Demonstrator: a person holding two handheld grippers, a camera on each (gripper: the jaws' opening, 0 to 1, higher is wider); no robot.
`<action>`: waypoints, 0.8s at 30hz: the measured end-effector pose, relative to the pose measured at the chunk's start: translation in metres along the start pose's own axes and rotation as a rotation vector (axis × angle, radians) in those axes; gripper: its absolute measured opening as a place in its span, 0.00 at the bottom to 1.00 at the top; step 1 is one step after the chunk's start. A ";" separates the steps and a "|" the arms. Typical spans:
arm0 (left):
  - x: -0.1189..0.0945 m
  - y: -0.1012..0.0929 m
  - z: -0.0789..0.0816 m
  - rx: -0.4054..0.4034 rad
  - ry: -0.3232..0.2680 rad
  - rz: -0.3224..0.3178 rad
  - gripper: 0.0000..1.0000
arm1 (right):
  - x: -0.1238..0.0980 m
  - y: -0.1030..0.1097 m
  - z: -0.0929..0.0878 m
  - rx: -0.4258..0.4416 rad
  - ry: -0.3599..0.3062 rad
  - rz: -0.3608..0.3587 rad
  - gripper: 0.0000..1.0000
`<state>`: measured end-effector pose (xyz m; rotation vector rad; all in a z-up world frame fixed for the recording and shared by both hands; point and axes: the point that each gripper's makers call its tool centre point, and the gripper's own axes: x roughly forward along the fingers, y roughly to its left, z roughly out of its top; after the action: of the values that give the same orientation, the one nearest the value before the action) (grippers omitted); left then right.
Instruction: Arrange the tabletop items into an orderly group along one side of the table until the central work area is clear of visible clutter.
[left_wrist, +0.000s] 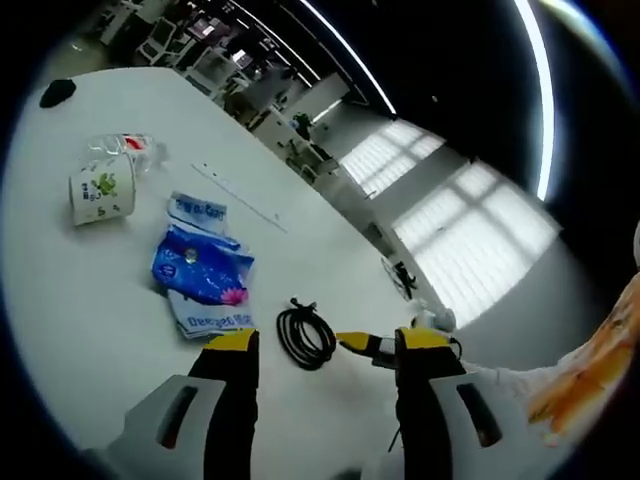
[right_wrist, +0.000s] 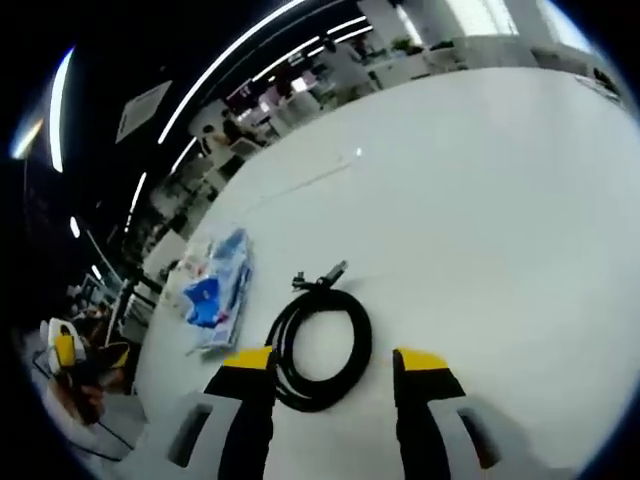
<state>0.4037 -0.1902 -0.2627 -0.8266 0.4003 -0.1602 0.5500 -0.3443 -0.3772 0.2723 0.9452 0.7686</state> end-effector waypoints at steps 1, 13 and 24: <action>-0.001 0.006 0.001 0.034 0.004 0.032 0.60 | -0.005 0.005 0.003 -0.010 -0.008 0.011 0.58; -0.011 0.051 0.009 0.171 0.057 0.216 0.81 | -0.029 0.027 0.014 -0.252 -0.039 0.072 0.72; -0.024 0.071 0.014 0.179 0.069 0.300 0.80 | -0.053 0.053 0.014 -0.208 -0.054 0.138 0.77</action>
<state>0.3862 -0.1259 -0.3006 -0.5777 0.5619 0.0543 0.5175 -0.3415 -0.3082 0.1760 0.7944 0.9751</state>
